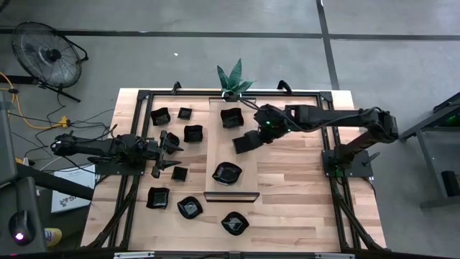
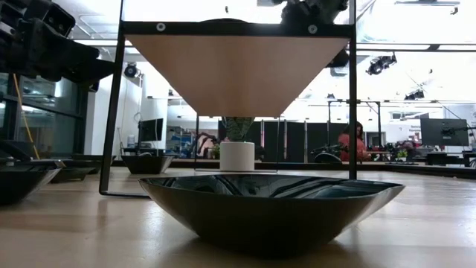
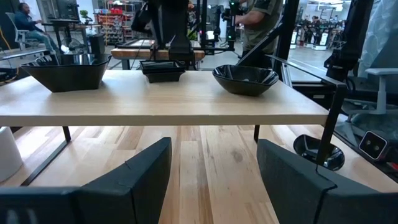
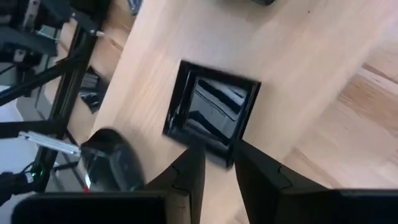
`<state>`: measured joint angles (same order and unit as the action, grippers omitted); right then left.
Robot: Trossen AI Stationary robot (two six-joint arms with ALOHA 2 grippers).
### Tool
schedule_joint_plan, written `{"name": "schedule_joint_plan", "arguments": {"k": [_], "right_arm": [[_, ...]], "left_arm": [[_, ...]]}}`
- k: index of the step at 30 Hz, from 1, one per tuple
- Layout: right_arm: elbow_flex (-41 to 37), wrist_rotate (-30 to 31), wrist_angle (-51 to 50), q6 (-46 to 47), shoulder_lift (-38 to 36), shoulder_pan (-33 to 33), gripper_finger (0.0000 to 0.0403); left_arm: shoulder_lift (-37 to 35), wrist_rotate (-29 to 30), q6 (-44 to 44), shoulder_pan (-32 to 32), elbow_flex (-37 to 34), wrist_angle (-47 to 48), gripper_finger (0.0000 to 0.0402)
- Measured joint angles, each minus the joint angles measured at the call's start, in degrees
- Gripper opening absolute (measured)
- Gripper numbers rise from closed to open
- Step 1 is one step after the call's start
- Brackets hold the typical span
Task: Pick & Place Mini shaped plates
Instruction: Stack the black leaf shaped plate on top of the black leaf shaped plate on the shelf
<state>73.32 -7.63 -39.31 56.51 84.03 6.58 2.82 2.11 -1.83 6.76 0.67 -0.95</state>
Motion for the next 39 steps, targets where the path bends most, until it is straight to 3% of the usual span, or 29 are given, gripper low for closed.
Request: {"name": "schedule_joint_plan", "arguments": {"k": [9,20,29,35,39], "right_arm": [[0.0,4.63,-7.1,0.03,-4.69,-10.07,0.0081],[0.0,13.21,-7.9,6.4,-4.88,-28.94,0.008],[0.02,16.98,-9.71,9.22,0.73,-41.76,0.008],[0.02,11.05,-4.38,-1.46,9.21,-46.13,0.0079],[0.01,10.16,3.01,-11.21,15.54,-47.75,0.0079]], "left_arm": [[0.0,0.0,0.01,-0.01,0.0,-0.02,0.0234],[0.0,0.0,0.01,-0.02,0.0,-0.02,0.0234],[-0.01,0.0,0.01,-0.02,0.0,-0.01,0.0234],[0.0,0.0,0.0,-0.02,-0.01,-0.01,0.0234],[-0.01,0.0,0.02,-0.02,0.0,0.0,0.0234]]}}
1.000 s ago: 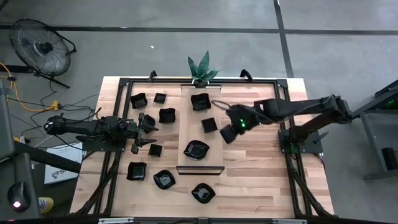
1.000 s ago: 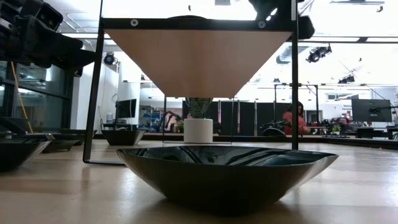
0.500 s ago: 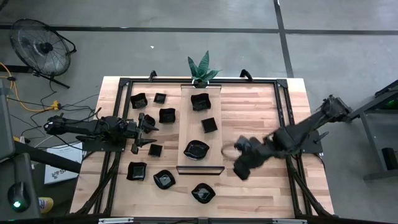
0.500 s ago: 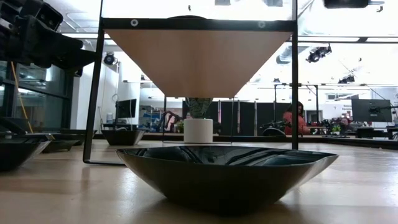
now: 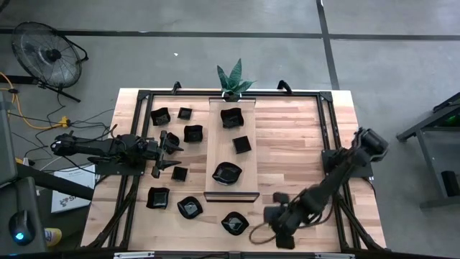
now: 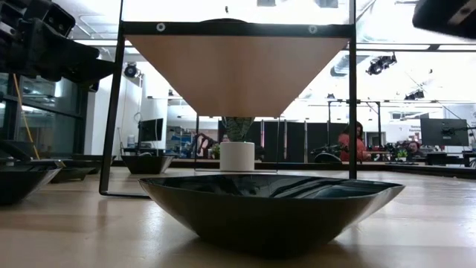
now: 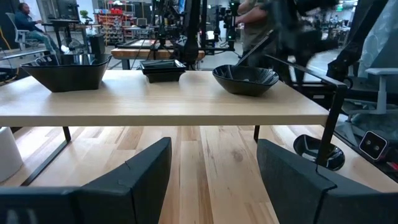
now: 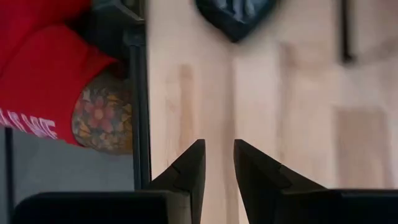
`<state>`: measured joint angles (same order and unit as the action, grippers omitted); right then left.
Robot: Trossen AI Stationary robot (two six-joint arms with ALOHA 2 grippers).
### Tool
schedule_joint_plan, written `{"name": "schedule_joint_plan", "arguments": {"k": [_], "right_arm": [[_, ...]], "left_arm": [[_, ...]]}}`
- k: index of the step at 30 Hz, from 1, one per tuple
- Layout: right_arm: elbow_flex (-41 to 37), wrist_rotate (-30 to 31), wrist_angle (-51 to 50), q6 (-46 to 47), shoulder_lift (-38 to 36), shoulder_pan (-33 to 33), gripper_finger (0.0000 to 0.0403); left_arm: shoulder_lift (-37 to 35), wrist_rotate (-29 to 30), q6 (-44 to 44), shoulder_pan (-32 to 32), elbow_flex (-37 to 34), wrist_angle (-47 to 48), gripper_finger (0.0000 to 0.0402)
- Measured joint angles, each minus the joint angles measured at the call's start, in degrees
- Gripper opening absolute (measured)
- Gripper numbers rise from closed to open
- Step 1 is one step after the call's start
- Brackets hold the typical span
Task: Pick & Place Mini shaped plates
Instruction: Stack the black leaf shaped plate on top of the black leaf shaped plate on the shelf
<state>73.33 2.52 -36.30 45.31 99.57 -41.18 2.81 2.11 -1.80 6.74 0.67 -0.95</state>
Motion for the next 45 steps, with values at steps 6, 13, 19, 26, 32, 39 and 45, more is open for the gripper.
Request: {"name": "schedule_joint_plan", "arguments": {"k": [6,13,19,26,32,39,45], "right_arm": [[0.01,1.75,10.8,-14.18,7.2,-0.23,0.0079],[0.01,10.9,19.99,-23.35,12.54,-0.62,0.0079],[-0.01,16.86,24.51,-35.23,15.41,-1.66,0.0079],[0.01,21.82,25.65,-42.85,16.81,-2.02,0.0079],[0.01,22.85,25.41,-47.04,16.81,-1.98,0.0079],[0.01,20.39,26.11,-48.38,18.62,-1.58,0.0079],[0.01,21.73,28.33,-48.35,18.62,-1.15,0.0079]], "left_arm": [[0.0,0.0,-0.02,0.0,0.0,-0.02,0.0234],[0.0,0.0,-0.01,0.01,0.0,-0.01,0.0234],[0.0,0.0,-0.01,0.01,0.0,-0.02,0.0234],[0.01,0.0,-0.01,0.02,0.0,-0.02,0.0234],[0.0,0.0,0.0,0.02,0.0,-0.02,0.0234],[0.02,0.0,0.0,0.01,0.0,-0.01,0.0234],[0.0,0.0,-0.02,0.01,0.0,-0.01,0.0234]]}}
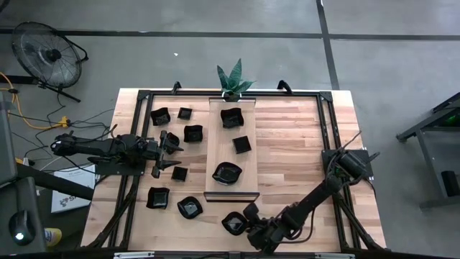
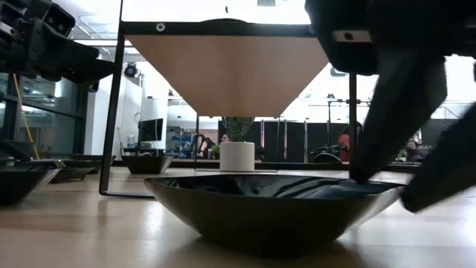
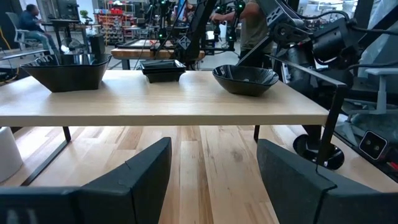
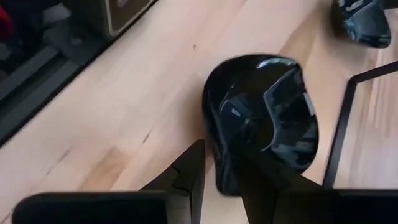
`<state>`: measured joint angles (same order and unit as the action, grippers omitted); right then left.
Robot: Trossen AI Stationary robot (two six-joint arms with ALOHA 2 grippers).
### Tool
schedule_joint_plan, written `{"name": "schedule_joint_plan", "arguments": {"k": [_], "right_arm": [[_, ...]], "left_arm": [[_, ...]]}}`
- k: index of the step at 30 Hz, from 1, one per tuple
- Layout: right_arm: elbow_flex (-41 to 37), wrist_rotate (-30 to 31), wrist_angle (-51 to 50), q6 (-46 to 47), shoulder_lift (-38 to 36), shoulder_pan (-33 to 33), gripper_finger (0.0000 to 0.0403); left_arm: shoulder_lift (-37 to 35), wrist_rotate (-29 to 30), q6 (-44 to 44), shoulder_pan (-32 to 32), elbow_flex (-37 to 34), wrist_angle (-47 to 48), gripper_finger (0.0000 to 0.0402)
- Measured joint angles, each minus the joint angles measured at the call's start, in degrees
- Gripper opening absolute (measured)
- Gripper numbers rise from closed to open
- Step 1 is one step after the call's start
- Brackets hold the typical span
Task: Pick & Place Mini shaped plates
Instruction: Stack the black leaf shaped plate on top of the black leaf shaped plate on the shelf
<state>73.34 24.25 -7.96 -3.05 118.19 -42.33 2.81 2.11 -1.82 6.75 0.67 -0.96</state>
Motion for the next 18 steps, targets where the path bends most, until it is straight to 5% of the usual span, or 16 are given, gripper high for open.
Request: {"name": "schedule_joint_plan", "arguments": {"k": [18], "right_arm": [[0.0,-2.11,-0.72,-3.39,0.0,1.47,0.0079]], "left_arm": [[0.02,0.0,0.02,0.01,0.0,-0.01,0.0234]]}}
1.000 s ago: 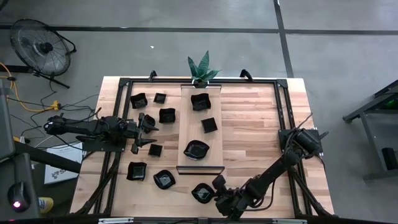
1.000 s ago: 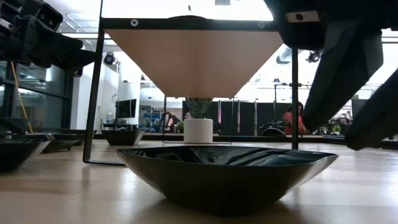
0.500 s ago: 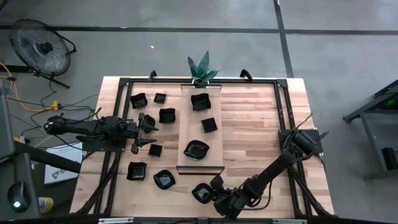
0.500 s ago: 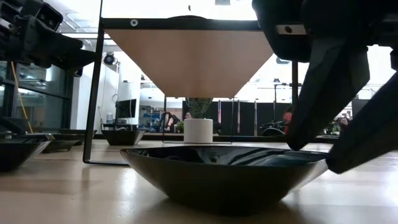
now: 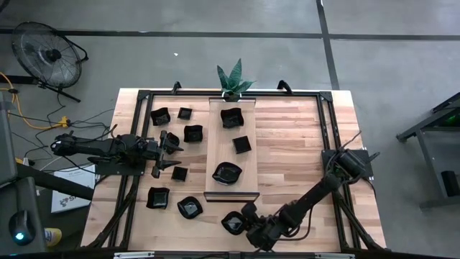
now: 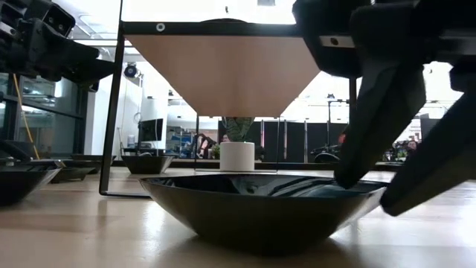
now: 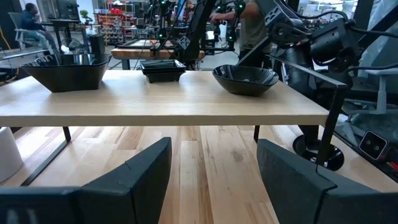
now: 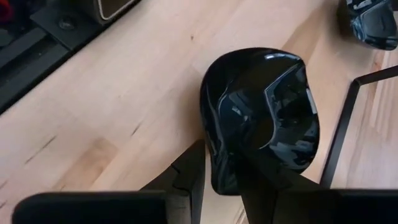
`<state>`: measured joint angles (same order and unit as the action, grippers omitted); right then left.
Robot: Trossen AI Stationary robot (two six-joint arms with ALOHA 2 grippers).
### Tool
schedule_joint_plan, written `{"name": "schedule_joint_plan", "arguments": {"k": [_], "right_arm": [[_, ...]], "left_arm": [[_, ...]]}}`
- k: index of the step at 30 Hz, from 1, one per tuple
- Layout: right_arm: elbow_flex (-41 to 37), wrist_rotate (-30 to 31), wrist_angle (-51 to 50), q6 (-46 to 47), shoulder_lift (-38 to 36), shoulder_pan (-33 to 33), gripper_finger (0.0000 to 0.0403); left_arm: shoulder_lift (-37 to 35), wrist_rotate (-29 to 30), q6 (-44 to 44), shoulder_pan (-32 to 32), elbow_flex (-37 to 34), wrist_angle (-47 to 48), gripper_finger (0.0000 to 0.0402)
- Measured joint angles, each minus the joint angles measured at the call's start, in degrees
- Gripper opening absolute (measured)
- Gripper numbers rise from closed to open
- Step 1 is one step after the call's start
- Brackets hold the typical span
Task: Pick & Place Mini shaped plates
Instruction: Stack the black leaf shaped plate on top of the black leaf shaped plate on the shelf
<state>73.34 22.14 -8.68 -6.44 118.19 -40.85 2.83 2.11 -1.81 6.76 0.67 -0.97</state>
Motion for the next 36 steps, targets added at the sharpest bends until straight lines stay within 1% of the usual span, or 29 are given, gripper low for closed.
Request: {"name": "schedule_joint_plan", "arguments": {"k": [9,12,17,19,26,30,36], "right_arm": [[0.0,-1.37,-0.49,-0.04,-0.02,0.1,0.0073],[0.0,-1.34,-0.49,-0.04,-0.02,0.1,0.0058],[0.0,-1.32,-0.67,-0.04,-0.05,0.12,0.0015],[0.0,-1.28,-0.64,-0.04,-0.11,0.12,0.0005],[0.02,0.05,-0.55,3.35,-0.13,0.36,0.0002],[0.33,0.56,-0.03,3.45,-0.11,0.34,0.0002],[3.15,3.01,-1.48,2.54,-0.11,-0.05,0.0001]], "left_arm": [[-0.01,0.0,-0.01,0.0,0.0,0.01,0.0234],[-0.01,0.0,-0.02,-0.01,0.0,0.01,0.0234],[-0.02,0.0,0.0,-0.01,-0.01,0.0,0.0234],[-0.01,0.0,0.0,-0.01,0.0,0.01,0.0234],[0.0,0.0,0.0,-0.02,0.0,0.0,0.0234],[-0.02,0.0,0.0,-0.02,0.0,0.0,0.0234],[-0.02,0.0,0.0,0.0,0.0,0.0,0.0234]]}}
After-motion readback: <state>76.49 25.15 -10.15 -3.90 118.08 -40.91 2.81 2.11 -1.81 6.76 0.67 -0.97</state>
